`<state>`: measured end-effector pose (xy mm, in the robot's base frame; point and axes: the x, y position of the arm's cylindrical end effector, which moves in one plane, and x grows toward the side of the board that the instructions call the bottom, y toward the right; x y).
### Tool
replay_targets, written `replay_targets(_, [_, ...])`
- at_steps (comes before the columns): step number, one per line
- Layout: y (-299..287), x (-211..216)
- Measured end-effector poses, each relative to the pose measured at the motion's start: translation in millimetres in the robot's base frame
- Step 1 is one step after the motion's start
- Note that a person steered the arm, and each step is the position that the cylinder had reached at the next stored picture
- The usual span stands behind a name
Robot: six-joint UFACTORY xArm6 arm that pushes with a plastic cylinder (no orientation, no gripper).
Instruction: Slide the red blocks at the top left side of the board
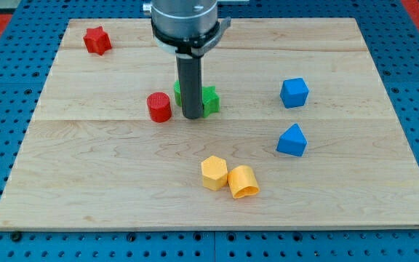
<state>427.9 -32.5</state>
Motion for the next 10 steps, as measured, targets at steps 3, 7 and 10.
replay_targets(3, [-62.2,-5.6])
replay_targets(7, [-138.5,9.8])
replay_targets(10, [-109.2,-99.1])
